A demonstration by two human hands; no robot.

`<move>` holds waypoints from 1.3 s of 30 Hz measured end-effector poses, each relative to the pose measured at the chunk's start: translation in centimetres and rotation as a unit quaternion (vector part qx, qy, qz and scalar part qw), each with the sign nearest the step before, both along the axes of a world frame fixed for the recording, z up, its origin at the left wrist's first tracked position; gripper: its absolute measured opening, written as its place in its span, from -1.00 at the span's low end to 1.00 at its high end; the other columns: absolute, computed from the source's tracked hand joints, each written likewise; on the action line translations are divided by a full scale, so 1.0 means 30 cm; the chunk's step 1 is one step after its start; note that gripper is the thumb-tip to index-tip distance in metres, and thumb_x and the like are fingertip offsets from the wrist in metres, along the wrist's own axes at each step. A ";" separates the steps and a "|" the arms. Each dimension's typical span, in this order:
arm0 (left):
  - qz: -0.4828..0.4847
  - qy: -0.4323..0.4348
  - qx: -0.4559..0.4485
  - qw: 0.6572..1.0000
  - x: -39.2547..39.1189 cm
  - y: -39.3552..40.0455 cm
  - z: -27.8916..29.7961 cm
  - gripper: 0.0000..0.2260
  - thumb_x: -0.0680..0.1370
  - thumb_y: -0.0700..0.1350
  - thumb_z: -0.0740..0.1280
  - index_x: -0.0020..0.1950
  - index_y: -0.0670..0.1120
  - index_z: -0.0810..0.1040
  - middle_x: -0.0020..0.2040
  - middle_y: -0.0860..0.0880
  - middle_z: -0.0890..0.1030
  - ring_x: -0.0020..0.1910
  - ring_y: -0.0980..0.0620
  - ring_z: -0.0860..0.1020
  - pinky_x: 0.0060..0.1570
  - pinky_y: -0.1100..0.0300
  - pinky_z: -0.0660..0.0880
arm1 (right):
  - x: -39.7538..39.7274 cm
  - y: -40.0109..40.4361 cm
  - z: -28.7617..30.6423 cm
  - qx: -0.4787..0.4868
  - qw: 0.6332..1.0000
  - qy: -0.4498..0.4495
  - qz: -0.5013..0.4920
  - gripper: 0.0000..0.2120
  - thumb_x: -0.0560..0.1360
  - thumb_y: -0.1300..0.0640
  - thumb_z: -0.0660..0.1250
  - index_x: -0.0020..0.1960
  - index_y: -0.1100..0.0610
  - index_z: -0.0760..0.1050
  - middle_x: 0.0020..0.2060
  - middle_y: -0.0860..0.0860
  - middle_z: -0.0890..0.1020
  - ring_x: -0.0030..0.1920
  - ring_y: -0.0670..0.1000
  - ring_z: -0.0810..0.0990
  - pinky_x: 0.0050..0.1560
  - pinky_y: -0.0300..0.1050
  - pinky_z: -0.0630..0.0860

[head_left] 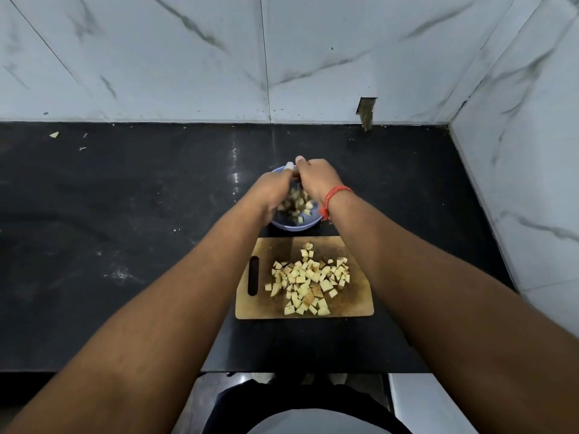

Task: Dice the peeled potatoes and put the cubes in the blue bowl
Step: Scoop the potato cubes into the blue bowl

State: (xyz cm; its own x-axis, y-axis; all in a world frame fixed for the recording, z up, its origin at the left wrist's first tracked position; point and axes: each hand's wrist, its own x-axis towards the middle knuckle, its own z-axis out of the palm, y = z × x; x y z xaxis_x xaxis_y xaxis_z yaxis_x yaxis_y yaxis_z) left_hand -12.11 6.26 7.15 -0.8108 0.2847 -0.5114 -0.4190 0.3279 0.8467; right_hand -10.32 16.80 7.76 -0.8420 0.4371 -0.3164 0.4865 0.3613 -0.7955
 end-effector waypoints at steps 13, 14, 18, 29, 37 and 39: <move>0.008 0.327 0.053 0.944 0.312 -0.242 -0.033 -0.81 0.67 -0.06 0.22 0.13 -0.03 0.62 0.10 0.07 0.65 0.15 0.13 0.59 0.17 0.18 0.50 | 0.396 -0.029 -0.012 0.052 0.962 0.267 0.036 -0.78 0.64 0.12 0.19 -0.01 0.10 0.61 -0.10 -0.09 0.64 -0.01 -0.15 0.59 -0.01 -0.22 0.50; -0.040 0.358 0.021 0.932 0.357 -0.270 -0.078 -0.77 0.66 -0.02 0.22 0.18 -0.07 0.60 0.15 0.06 0.63 0.19 0.14 0.56 0.19 0.15 0.49 | 0.459 -0.019 -0.050 0.076 0.958 0.264 0.083 -0.79 0.63 0.11 0.19 0.03 0.11 0.60 -0.05 -0.09 0.62 0.03 -0.16 0.57 0.03 -0.21 0.49; -0.261 0.432 -0.101 0.857 0.440 -0.352 -0.251 -0.44 0.60 0.25 0.25 0.46 -0.10 0.43 0.48 0.00 0.39 0.53 0.11 0.25 0.54 0.05 0.15 | 0.615 0.040 -0.218 0.231 0.901 0.198 0.309 -0.50 0.54 -0.20 0.28 0.36 0.07 0.44 0.38 -0.08 0.43 0.44 -0.09 0.30 0.41 0.07 0.29; -0.435 0.472 -0.263 0.720 0.399 -0.327 -0.341 -0.04 0.50 0.49 0.18 0.65 -0.13 0.00 0.65 -0.15 0.02 0.64 -0.07 -0.09 0.59 -0.13 -0.06 | 0.568 0.080 -0.294 0.368 0.817 0.098 0.433 -0.15 0.48 -0.46 0.07 0.57 0.06 0.11 0.56 -0.02 0.11 0.57 -0.03 -0.02 0.51 0.13 0.07; -0.444 0.482 -0.243 0.715 0.399 -0.338 -0.353 -0.01 0.49 0.53 0.09 0.64 -0.16 0.02 0.64 -0.16 0.07 0.63 -0.09 -0.05 0.59 -0.01 -0.16 | 0.564 0.107 -0.297 0.369 0.785 0.095 0.488 -0.02 0.44 -0.52 0.06 0.59 0.11 -0.02 0.58 0.01 -0.01 0.57 -0.06 -0.12 0.55 0.05 -0.15; -0.440 0.484 -0.242 0.717 0.396 -0.336 -0.360 -0.04 0.50 0.52 0.08 0.64 -0.15 0.05 0.63 -0.16 0.11 0.63 -0.10 -0.01 0.59 -0.05 -0.08 | 0.557 0.109 -0.309 0.373 0.786 0.103 0.483 -0.10 0.48 -0.47 0.06 0.59 0.10 0.02 0.57 0.02 0.06 0.57 -0.05 -0.07 0.55 0.06 -0.07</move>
State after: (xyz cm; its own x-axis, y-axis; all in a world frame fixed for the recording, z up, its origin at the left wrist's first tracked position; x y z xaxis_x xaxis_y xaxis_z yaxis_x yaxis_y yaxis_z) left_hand -0.22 -3.82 -3.63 -0.4683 0.8826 -0.0411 0.8368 0.4580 0.3000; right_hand 6.38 20.08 -1.50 -0.8949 -0.4376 -0.0880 -0.4123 0.8859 -0.2125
